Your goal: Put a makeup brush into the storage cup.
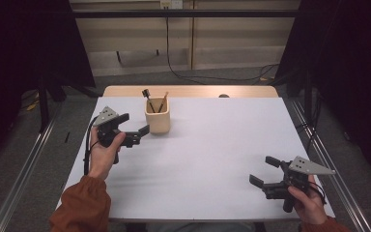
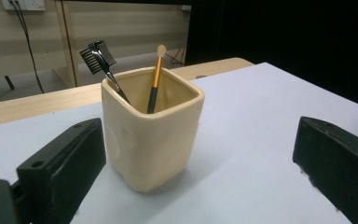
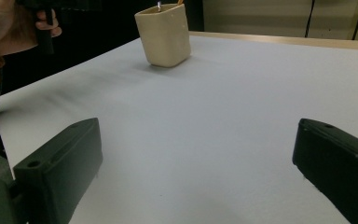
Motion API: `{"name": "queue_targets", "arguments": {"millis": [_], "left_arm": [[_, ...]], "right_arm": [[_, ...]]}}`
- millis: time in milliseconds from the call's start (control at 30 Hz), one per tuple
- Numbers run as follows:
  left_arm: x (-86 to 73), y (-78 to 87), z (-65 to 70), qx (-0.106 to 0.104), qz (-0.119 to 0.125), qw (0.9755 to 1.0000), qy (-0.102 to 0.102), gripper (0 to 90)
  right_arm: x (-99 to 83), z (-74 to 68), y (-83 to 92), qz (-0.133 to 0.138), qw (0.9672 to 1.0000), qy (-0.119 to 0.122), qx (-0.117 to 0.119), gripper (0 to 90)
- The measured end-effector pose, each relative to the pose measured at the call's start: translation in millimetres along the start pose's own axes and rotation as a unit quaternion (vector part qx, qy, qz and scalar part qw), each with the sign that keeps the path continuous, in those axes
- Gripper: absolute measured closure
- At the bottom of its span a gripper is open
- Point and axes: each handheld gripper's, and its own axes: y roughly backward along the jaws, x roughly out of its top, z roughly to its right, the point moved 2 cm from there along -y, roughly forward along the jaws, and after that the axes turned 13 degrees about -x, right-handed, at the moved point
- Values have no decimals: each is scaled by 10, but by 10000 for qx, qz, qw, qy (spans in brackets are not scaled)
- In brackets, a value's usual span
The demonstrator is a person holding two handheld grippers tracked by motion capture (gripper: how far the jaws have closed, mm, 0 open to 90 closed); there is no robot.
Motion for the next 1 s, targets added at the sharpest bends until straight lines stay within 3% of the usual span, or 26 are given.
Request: {"name": "queue_targets", "arguments": {"millis": [167, 433, 500, 800, 1000], "left_arm": [[-69, 158, 100, 33, 76, 9999, -107, 25], [-261, 294, 233, -38, -9, 9999, -122, 24], [-310, 316, 260, -80, -18, 10000, -50, 23], [-446, 479, 372, -37, 37, 10000, -64, 24], [-575, 578, 439, 29, 62, 9999, 80, 31]], "right_arm": [[1, -1, 2, 7, 10000, 5, -10, 6], [3, 4, -5, 6, 10000, 1, -52, 5], [2, 14, -4, 3, 10000, 2, -69, 5], [3, 14, -3, 17, 10000, 8, -67, 4], [0, 13, -10, -3, 10000, 25, -56, 5]]}}
